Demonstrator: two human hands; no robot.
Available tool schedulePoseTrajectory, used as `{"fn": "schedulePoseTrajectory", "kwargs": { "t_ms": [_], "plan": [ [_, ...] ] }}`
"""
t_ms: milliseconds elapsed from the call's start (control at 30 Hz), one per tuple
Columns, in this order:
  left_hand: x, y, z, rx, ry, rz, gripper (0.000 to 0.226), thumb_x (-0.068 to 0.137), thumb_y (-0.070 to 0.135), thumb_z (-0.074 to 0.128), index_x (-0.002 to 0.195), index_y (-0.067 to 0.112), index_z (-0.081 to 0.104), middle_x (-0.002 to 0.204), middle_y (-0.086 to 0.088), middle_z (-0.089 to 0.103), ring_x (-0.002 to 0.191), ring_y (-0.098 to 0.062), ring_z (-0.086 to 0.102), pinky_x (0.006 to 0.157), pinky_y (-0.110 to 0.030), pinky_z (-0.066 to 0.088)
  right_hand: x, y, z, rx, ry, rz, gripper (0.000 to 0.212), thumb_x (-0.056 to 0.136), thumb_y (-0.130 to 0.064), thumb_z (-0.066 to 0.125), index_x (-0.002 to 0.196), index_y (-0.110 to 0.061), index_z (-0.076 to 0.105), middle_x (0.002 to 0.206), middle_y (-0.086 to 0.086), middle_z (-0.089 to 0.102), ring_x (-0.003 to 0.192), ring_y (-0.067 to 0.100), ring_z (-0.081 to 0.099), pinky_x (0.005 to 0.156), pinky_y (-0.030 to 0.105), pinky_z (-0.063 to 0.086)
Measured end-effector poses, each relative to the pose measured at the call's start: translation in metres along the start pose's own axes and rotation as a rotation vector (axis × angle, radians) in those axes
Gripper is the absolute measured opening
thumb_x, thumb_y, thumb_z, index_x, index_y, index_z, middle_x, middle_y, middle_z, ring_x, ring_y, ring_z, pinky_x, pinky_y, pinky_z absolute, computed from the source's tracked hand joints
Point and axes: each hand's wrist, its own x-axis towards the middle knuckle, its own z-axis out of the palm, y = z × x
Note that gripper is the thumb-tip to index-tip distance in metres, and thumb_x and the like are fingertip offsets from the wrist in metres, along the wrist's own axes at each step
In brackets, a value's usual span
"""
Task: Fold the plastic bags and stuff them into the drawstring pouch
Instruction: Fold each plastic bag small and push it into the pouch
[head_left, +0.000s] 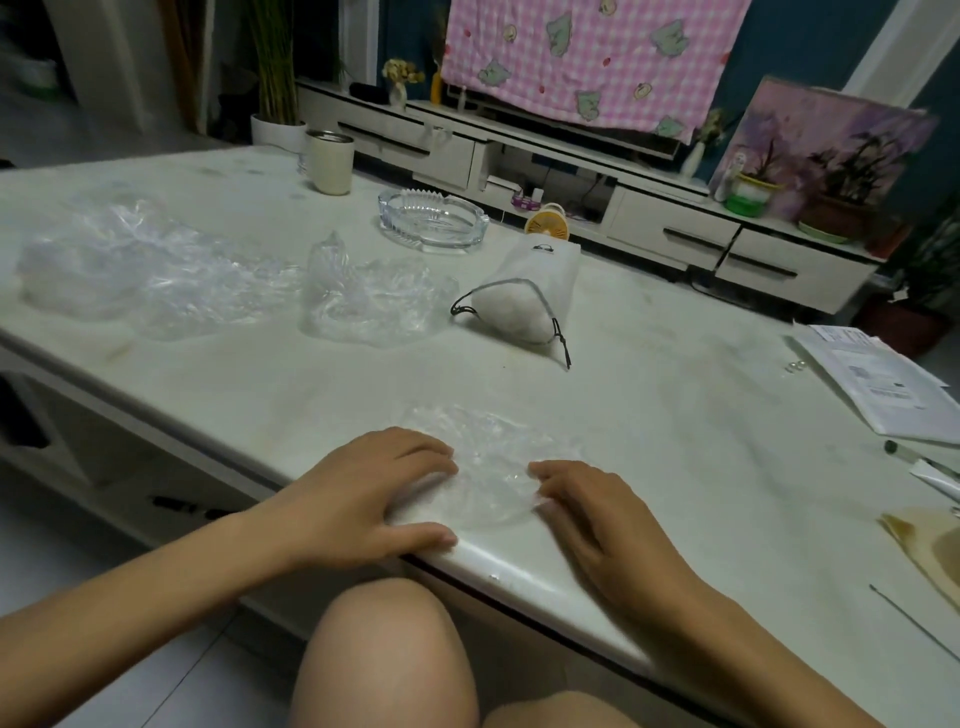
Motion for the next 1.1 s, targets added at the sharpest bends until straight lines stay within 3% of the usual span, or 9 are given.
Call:
{"fn": "schedulePoseTrajectory", "kwargs": {
  "t_ms": [133,233,367,533,633,800,933,1000,1100],
  "plan": [
    [0.011,-0.005,-0.004,-0.115,0.064,-0.140,0.048,0.082,0.056,0.046,0.108,0.021,0.065,0.099,0.004,0.069,0.091,-0.005,0.055,0.074,-0.013,0.038,0.026,0.003,-0.008,0.236,0.100,0.174,0.018,0.097,-0.025,0.047,0.082,-0.026,0.057,0.082,-0.010,0.063,0.078,0.001,0.056,0.071,0.016,0.043],
    [0.025,-0.001,-0.003,-0.294,0.176,-0.412,0.039,0.080,0.060,0.039,0.076,0.030,0.063,0.073,0.008,0.067,0.068,-0.008,0.058,0.067,-0.031,0.045,0.043,0.002,-0.004,0.249,0.184,0.254,0.027,0.097,-0.021,0.048,0.070,-0.021,0.053,0.067,-0.008,0.056,0.065,0.002,0.050,0.061,0.014,0.035],
    [0.047,0.006,0.004,-0.280,0.286,-0.693,0.041,0.094,0.048,0.046,0.064,0.020,0.054,0.064,0.004,0.061,0.069,-0.019,0.058,0.065,-0.034,0.042,0.060,0.001,0.008,0.133,0.232,0.382,0.041,0.099,-0.033,0.042,0.063,-0.015,0.040,0.058,-0.004,0.045,0.057,0.012,0.041,0.055,0.027,0.029],
    [0.066,0.009,0.009,0.217,0.082,-0.796,0.028,0.099,0.040,0.039,0.095,0.013,0.048,0.097,-0.004,0.053,0.092,-0.028,0.056,0.065,-0.031,0.032,0.074,0.003,0.012,-0.173,0.139,0.469,0.035,0.098,-0.042,0.039,0.081,-0.012,0.047,0.076,0.001,0.056,0.072,0.023,0.048,0.062,0.031,0.030],
    [0.069,0.008,0.011,0.423,-0.032,-0.830,0.042,0.099,0.046,0.033,0.121,0.011,0.040,0.120,-0.008,0.043,0.107,-0.026,0.048,0.071,-0.031,0.033,0.074,0.008,0.011,-0.269,0.134,0.486,0.034,0.097,-0.046,0.040,0.087,-0.014,0.045,0.084,0.001,0.057,0.073,0.022,0.047,0.062,0.031,0.029],
    [0.066,0.002,0.009,0.471,-0.053,-0.853,0.050,0.096,0.052,0.034,0.108,0.008,0.055,0.118,-0.011,0.044,0.109,-0.030,0.040,0.085,-0.036,0.031,0.055,0.025,0.000,-0.357,0.191,0.491,0.030,0.097,-0.043,0.040,0.089,-0.015,0.047,0.089,0.000,0.053,0.082,0.020,0.050,0.063,0.031,0.031],
    [0.063,-0.006,0.003,0.061,0.111,-0.772,0.044,0.091,0.044,0.053,0.064,0.013,0.039,0.078,0.001,0.044,0.081,-0.023,0.044,0.065,-0.031,0.029,0.053,0.037,-0.011,-0.282,0.184,0.426,0.015,0.096,-0.030,0.047,0.092,-0.017,0.053,0.093,-0.001,0.056,0.085,0.016,0.050,0.065,0.026,0.034],
    [0.065,-0.011,-0.005,-0.274,0.217,-0.718,0.049,0.085,0.035,0.066,0.057,0.016,0.031,0.057,0.007,0.036,0.058,-0.012,0.038,0.051,-0.025,0.024,0.063,0.033,-0.021,0.111,0.239,0.374,0.005,0.092,-0.022,0.058,0.094,-0.018,0.057,0.092,-0.003,0.062,0.081,0.011,0.055,0.065,0.016,0.039],
    [0.076,-0.007,-0.016,-0.627,0.172,-0.631,0.049,0.080,0.023,0.073,0.054,0.018,0.032,0.041,0.013,0.033,0.042,-0.002,0.033,0.045,-0.014,0.026,0.082,0.017,-0.035,0.679,-0.028,0.303,0.039,0.079,-0.023,0.073,0.114,-0.020,0.057,0.107,-0.003,0.066,0.099,0.006,0.062,0.083,0.014,0.046]
  ]
}}
